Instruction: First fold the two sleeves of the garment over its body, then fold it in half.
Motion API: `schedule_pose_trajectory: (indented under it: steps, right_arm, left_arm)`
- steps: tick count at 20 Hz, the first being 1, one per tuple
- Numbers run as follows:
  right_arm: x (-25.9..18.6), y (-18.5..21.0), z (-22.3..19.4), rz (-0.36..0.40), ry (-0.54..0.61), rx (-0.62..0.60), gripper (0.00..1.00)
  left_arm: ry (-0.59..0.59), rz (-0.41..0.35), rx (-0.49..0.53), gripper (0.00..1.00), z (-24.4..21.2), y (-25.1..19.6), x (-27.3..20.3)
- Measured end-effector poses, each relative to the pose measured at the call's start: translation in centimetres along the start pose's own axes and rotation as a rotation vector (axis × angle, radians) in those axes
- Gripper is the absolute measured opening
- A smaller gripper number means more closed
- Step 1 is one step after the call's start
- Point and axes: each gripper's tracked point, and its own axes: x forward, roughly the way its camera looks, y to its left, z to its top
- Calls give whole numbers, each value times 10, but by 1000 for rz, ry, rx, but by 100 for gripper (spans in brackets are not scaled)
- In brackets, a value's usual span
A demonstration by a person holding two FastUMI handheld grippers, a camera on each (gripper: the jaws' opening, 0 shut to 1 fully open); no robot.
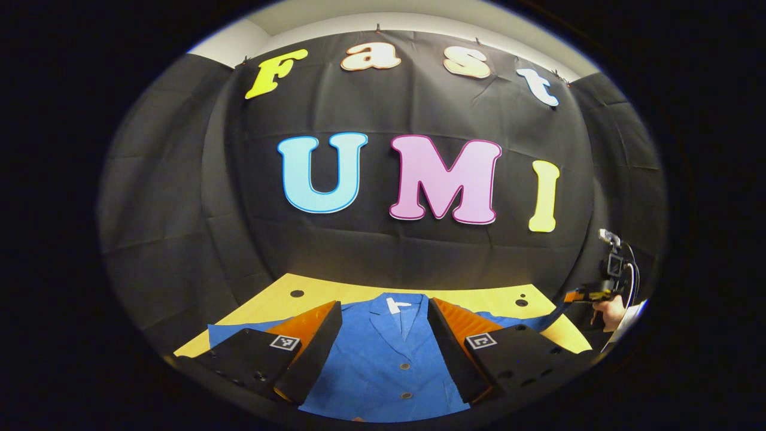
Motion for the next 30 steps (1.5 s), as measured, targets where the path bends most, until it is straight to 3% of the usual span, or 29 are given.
schedule_pose_trajectory:
  steps: [4, 7, 10, 14, 17, 20, 25, 27, 29, 30]
  right_arm:
    - [-47, 90, 33, 76, -84, -41, 2]
    - [-81, 173, 46, 143, -170, -144, 3]
    - [-98, 275, 27, 249, -157, -177, 2]
    - [-88, 414, -17, 393, -115, -203, 2]
    - [-56, 485, -74, 432, -48, -203, 2]
    - [-19, 528, -150, 436, 61, -193, 2]
    - [19, 554, -244, 425, 258, -113, 2]
    - [25, 564, -261, 453, 312, -67, 9]
    - [14, 577, -272, 533, 364, -15, 12]
    - [5, 588, -274, 591, 398, 17, 27]
  left_arm:
    - [-20, 21, -43, 83, -3, 55, -20]
    - [-10, 55, -72, 83, -15, 107, -37]
    - [8, 108, -78, 83, -30, 166, -52]
    - [21, 186, -102, 83, -47, 239, -73]
    - [32, 264, -132, 83, -65, 288, -86]
    - [98, 351, -166, 83, -88, 331, -105]
    - [165, 475, -172, 83, -111, 377, -135]
    - [183, 488, -186, 84, -119, 380, -136]
    - [198, 476, -202, 83, -127, 376, -126]
    - [207, 466, -211, 83, -129, 373, -119]
